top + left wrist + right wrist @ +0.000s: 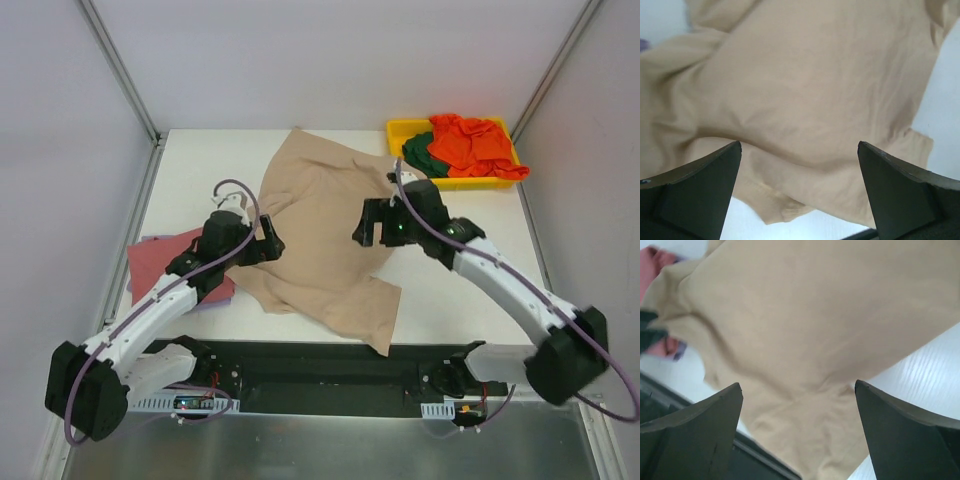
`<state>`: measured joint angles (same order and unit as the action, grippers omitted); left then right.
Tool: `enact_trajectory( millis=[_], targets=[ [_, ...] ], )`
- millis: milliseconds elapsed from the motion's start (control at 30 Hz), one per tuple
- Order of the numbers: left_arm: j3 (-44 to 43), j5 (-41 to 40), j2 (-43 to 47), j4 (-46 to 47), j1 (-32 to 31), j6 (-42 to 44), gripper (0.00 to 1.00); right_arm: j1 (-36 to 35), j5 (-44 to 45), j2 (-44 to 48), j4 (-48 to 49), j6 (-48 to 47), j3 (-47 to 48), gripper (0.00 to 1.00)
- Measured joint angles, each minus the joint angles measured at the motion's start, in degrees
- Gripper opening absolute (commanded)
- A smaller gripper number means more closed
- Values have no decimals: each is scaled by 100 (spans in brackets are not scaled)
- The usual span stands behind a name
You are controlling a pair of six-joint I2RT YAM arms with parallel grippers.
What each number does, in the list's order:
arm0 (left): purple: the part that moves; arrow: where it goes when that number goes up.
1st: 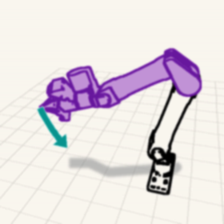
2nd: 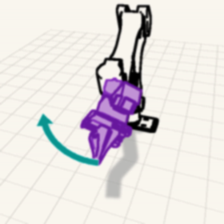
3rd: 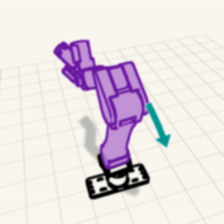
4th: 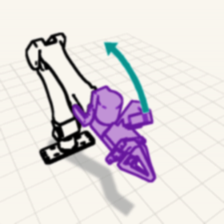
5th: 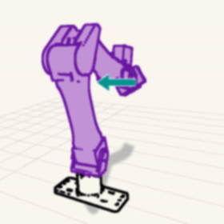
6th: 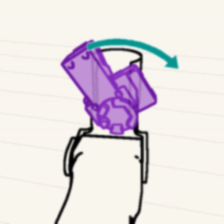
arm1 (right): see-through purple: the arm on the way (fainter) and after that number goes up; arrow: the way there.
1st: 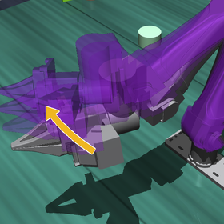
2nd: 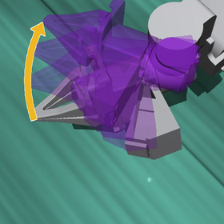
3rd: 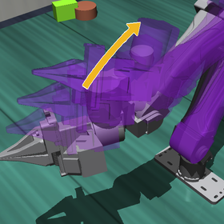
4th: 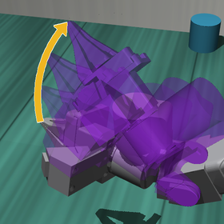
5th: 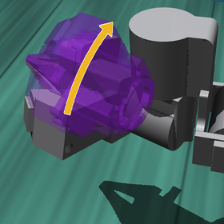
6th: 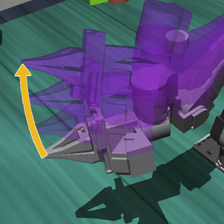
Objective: Fold and stack the t-shirts
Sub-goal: Flatten out the tshirt
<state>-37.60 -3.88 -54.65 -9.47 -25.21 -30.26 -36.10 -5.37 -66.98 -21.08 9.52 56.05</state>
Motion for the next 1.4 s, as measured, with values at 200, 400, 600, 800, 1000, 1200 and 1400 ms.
enact_trajectory(
  millis=[200, 400, 600, 800, 1000, 1200, 1400],
  targets=[
    [15, 706, -1113, 496, -461, -201, 99, 723, -162, -2855, 212, -256, 1606, 96],
    [15, 509, -1834, 605, -514, -339, 99, 761, -240, -4811, 109, -293, 2804, 96],
    [-170, -94, -2474, 621, -387, -490, 99, 763, -267, -4422, 850, -81, 1803, 96],
    [-1453, -409, -3993, 470, -282, -466, 99, 481, -201, -2911, 2061, 625, -413, 96],
    [-3718, -348, -5751, -4, -282, -76, 99, -1464, 411, -1685, 2166, 1613, -1657, 96],
    [-6568, 13, -7584, -507, -282, 409, 99, -1770, 750, -1589, 1543, 1871, -1342, 96],
    [-7342, 337, -7726, -721, -205, 828, 99, -1110, 1331, -1093, 903, 1646, -831, 96]
  ],
)
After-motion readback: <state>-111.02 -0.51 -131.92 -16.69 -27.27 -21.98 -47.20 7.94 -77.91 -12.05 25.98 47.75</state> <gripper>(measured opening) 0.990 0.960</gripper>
